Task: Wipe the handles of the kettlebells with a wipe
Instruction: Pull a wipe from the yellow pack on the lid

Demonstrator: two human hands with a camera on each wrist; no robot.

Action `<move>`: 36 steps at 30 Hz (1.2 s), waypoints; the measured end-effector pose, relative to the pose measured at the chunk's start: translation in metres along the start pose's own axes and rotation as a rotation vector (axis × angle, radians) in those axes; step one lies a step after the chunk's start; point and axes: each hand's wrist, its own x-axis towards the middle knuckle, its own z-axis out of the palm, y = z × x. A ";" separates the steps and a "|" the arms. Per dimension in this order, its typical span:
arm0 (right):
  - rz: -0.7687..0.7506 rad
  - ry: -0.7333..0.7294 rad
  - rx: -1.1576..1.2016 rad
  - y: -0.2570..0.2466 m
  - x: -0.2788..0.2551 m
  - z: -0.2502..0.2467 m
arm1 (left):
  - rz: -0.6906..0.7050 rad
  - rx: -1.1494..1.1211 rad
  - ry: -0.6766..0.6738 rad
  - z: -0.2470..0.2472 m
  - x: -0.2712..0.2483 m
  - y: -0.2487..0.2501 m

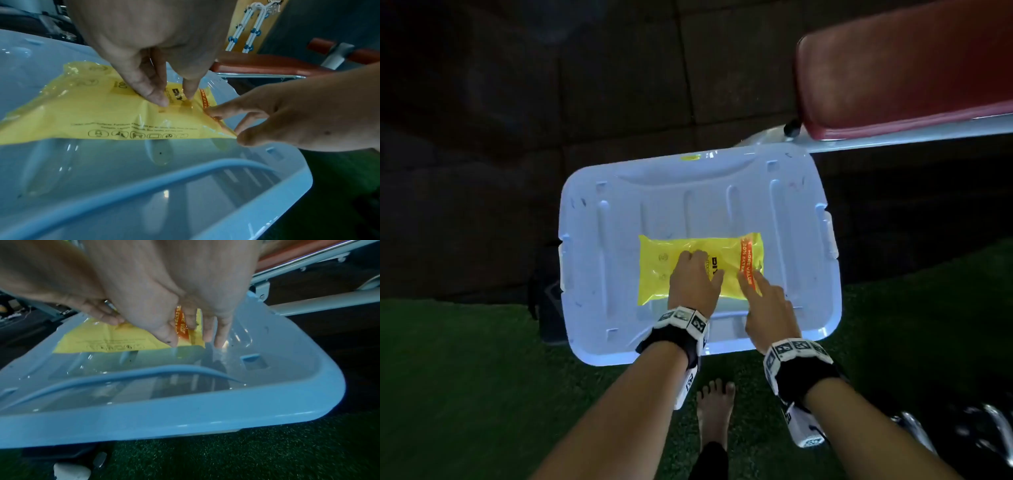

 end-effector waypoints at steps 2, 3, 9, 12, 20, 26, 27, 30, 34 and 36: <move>0.033 -0.008 -0.018 -0.005 0.004 0.003 | 0.012 0.029 0.022 0.004 0.007 0.001; 0.045 0.002 -0.035 -0.006 0.005 0.005 | 0.021 0.052 0.021 0.007 0.009 0.001; 0.053 -0.018 -0.075 -0.005 0.008 0.011 | 0.059 0.126 0.027 0.017 0.017 0.003; 0.037 -0.015 -0.091 -0.002 0.008 0.011 | 0.086 0.181 0.018 0.022 0.018 0.004; 0.028 -0.016 -0.066 0.003 0.007 0.014 | -0.004 0.202 -0.013 0.021 0.031 0.010; 0.026 -0.017 -0.030 0.005 0.005 0.015 | -0.041 0.224 -0.014 0.021 0.028 0.019; 0.025 -0.013 -0.024 0.005 0.005 0.015 | -0.051 0.229 -0.035 0.021 0.028 0.021; 0.016 -0.015 -0.014 0.005 0.004 0.015 | -0.101 0.156 -0.087 0.011 0.027 0.023; 0.011 -0.029 -0.043 0.004 0.005 0.012 | -0.195 0.041 -0.044 -0.033 0.021 -0.005; 0.024 -0.056 -0.051 0.002 0.007 0.010 | -0.226 0.079 0.005 -0.059 0.018 -0.034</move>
